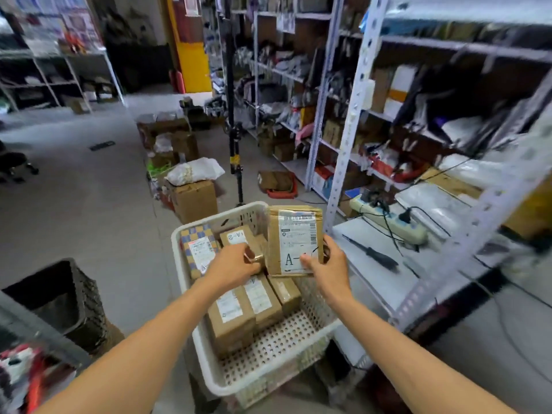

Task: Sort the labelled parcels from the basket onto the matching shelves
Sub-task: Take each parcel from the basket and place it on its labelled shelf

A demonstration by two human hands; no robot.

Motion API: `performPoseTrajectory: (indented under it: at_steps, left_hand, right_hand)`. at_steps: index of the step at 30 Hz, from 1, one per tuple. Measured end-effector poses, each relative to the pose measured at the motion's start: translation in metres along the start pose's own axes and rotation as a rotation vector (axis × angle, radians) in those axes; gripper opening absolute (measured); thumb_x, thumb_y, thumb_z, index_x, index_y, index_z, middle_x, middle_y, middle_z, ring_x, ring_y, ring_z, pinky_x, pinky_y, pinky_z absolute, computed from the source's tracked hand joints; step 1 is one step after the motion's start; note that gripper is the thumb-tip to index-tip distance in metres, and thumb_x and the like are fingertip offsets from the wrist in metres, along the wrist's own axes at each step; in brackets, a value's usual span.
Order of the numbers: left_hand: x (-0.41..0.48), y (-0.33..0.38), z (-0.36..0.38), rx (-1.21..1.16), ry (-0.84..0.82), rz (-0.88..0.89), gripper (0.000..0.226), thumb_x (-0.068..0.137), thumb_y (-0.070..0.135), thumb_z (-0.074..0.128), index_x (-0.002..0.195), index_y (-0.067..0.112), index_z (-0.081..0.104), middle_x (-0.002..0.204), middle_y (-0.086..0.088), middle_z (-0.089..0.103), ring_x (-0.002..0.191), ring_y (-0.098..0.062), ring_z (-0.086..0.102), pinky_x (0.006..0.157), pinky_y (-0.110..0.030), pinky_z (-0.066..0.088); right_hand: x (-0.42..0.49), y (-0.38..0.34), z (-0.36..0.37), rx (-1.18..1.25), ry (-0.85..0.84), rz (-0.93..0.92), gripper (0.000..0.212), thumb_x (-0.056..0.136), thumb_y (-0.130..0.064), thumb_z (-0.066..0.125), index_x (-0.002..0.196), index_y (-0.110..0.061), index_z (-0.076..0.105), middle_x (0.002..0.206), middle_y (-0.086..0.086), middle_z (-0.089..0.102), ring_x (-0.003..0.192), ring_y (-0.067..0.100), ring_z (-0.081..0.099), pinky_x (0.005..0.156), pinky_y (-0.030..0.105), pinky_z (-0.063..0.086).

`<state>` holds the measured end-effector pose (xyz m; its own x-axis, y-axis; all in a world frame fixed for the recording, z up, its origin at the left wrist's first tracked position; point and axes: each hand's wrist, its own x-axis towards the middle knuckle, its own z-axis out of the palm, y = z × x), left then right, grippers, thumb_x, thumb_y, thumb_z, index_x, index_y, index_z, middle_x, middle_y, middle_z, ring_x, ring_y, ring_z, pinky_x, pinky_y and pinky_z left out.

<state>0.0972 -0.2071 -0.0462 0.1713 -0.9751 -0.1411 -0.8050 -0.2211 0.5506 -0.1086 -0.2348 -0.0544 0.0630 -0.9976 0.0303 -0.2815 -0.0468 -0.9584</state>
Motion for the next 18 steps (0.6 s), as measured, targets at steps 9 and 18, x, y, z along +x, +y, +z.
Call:
performPoseTrajectory:
  at_steps: [9,18]
  left_hand:
    - [-0.081,0.078,0.022,0.337,-0.095,0.231,0.024,0.083,0.037,0.062,0.094,0.019,0.051,0.097,0.0,0.06,0.088,-0.02,0.058,0.074,-0.038,0.052]
    - [-0.168,0.204,0.107,0.15,-0.289,0.383,0.037,0.088,0.031,0.061,0.12,0.015,0.051,0.112,-0.005,0.062,0.098,-0.022,0.059,0.08,-0.034,0.05]
  right_hand:
    - [-0.093,0.012,-0.09,-0.002,0.069,-0.035,0.044,0.082,-0.009,0.071,0.118,-0.028,0.056,0.104,-0.009,0.068,0.096,0.007,0.064,0.087,0.033,0.054]
    - [-0.22,0.052,-0.23,-0.007,0.343,0.001,0.049,0.083,-0.01,0.072,0.128,-0.02,0.056,0.11,-0.007,0.067,0.101,0.01,0.062,0.083,0.02,0.05]
